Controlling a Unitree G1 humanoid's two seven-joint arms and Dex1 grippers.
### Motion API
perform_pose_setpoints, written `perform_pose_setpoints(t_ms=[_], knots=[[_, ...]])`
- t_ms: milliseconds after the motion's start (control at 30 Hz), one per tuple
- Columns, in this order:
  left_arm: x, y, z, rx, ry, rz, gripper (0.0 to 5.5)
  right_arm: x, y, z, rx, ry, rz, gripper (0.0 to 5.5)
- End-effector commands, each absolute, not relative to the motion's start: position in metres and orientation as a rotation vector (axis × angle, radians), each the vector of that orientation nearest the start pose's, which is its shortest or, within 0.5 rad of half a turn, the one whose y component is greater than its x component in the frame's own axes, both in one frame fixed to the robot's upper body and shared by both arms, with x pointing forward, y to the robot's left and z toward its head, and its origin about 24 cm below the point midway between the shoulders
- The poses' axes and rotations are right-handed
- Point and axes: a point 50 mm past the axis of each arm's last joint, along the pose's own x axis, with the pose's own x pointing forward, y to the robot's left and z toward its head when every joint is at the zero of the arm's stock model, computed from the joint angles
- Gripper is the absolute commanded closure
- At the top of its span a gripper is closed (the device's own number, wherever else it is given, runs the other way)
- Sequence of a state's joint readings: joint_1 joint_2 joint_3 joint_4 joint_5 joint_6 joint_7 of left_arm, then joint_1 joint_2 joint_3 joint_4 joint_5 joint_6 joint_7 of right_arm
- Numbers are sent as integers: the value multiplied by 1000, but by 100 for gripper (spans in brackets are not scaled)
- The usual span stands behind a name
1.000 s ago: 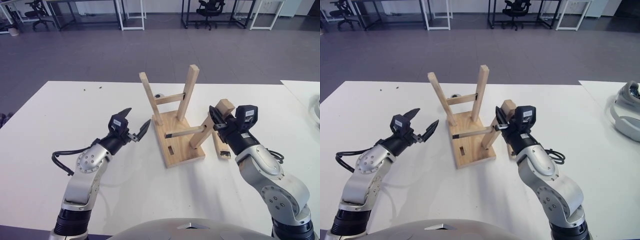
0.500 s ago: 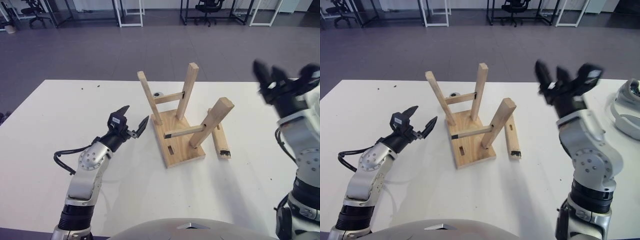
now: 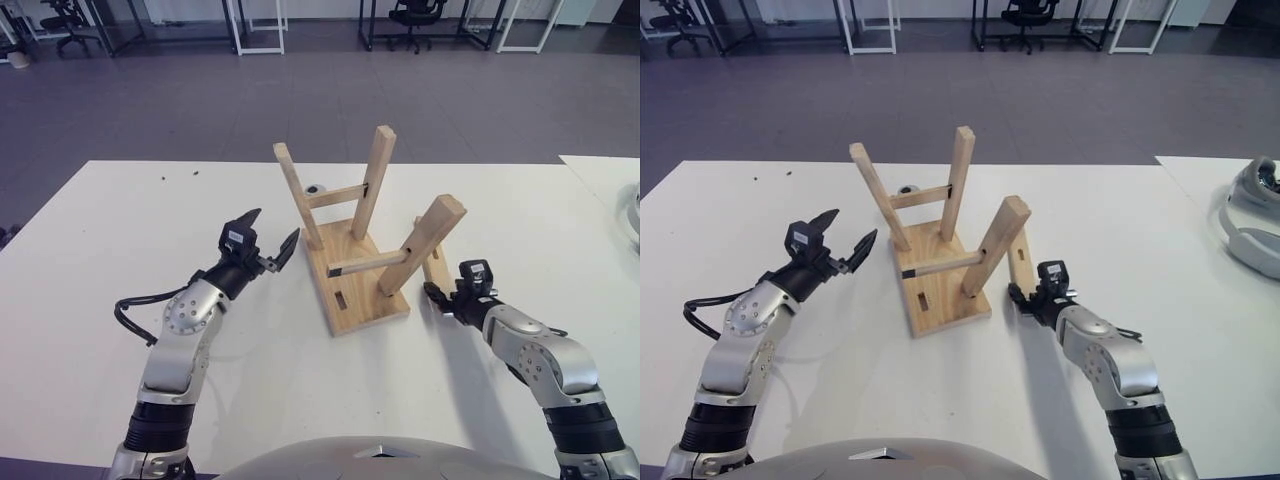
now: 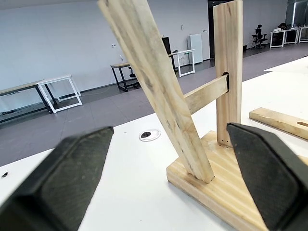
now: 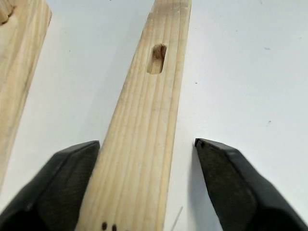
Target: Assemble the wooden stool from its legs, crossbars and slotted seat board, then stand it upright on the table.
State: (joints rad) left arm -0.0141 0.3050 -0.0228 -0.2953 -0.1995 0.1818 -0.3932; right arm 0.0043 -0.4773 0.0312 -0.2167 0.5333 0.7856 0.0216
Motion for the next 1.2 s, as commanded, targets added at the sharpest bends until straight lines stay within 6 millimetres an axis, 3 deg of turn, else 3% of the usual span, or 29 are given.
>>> perform_pose_setpoints(t_ms=[33, 200, 267, 333, 400, 500, 667, 800, 967, 1133, 1200], knots=[[250, 159, 103, 142, -98, -496, 117, 230, -208, 27, -72, 680, 185, 250], [255, 157, 112, 126, -127, -501, 117, 230, -210, 21, -121, 693, 207, 341], [257, 153, 127, 79, -168, -510, 117, 237, -212, 26, -105, 629, 204, 341], [261, 148, 150, -17, -228, -531, 117, 252, -219, 43, -67, 476, 148, 341], [266, 143, 175, -146, -288, -570, 117, 268, -233, 73, -78, 286, 97, 342], [280, 135, 221, -397, -371, -665, 117, 284, -235, 141, -210, -72, 172, 342], [305, 116, 266, -773, -340, -870, 117, 284, -186, 236, -402, -526, 436, 342], [311, 113, 294, -989, -321, -1008, 117, 267, -153, 275, -365, -697, 629, 342], [300, 119, 314, -1012, -393, -1099, 117, 260, -139, 275, -396, -672, 774, 342], [291, 120, 316, -1030, -407, -1148, 117, 261, -134, 262, -406, -611, 818, 342], [291, 122, 316, -1029, -406, -1136, 149, 261, -134, 260, -410, -602, 825, 342]])
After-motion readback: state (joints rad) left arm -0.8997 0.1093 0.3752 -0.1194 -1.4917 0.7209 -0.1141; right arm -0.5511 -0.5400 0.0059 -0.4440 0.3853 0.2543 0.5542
